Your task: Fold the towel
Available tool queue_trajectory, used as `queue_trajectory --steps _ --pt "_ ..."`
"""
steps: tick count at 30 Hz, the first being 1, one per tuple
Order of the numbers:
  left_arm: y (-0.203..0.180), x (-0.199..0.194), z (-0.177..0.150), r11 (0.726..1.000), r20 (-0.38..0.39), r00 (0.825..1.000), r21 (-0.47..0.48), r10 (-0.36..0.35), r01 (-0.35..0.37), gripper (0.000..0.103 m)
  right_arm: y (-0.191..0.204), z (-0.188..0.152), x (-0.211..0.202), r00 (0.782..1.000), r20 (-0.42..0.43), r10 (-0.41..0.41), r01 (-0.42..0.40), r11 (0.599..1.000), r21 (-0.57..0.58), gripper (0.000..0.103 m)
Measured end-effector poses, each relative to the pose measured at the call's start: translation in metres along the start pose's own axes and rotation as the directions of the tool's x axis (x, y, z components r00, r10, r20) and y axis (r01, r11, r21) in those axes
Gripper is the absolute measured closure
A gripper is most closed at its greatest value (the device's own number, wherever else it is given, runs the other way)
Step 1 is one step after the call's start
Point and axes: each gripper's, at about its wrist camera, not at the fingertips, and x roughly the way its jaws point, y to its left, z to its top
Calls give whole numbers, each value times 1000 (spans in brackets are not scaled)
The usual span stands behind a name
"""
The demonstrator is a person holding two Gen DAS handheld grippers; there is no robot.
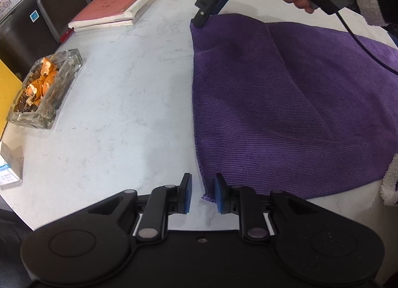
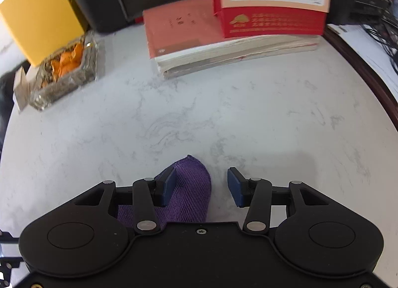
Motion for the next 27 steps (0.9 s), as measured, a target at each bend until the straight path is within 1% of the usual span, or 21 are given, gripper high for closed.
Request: queue_trajectory --steps 3,4,5,6,7,11,15,17,21,24,27 --pt "0 0 0 1000 0 1000 -2 -1 1 85 5 3 3 1000 -7 -3 3 999 -47 57" --pt "1 0 0 1000 0 1000 -4 -2 2 85 7 4 3 1000 -11 -6 5 998 -68 65" --pt "1 0 0 1000 0 1000 -5 -3 3 85 10 5 2 1000 -16 -3 2 996 -88 82" --pt "1 0 0 1000 1 1000 -6 -3 3 85 10 6 2 1000 -24 12 -14 996 -85 93" --pt "1 0 0 1000 1 1000 -6 -3 3 85 10 8 2 999 -32 27 -29 997 -76 99" --pt "0 0 -1 1000 4 1000 -8 -1 1 85 14 14 -4 998 -13 54 -55 994 -96 99" --pt "0 0 -2 1000 6 1000 -9 -1 1 85 20 24 -22 993 89 82 -73 991 -108 99" --pt "0 0 -1 1000 6 1000 -8 0 0 85 24 29 -25 990 115 80 -66 991 -118 99" --pt "0 -1 -2 1000 6 1000 -9 0 0 85 34 26 -12 992 121 36 -17 987 -158 99" --pt "0 0 -2 1000 6 1000 -8 1 -1 85 36 20 3 994 112 18 0 988 -152 99" --pt "0 0 -1 1000 4 1000 -3 3 -3 85 36 14 13 994 110 -1 16 991 -135 97"
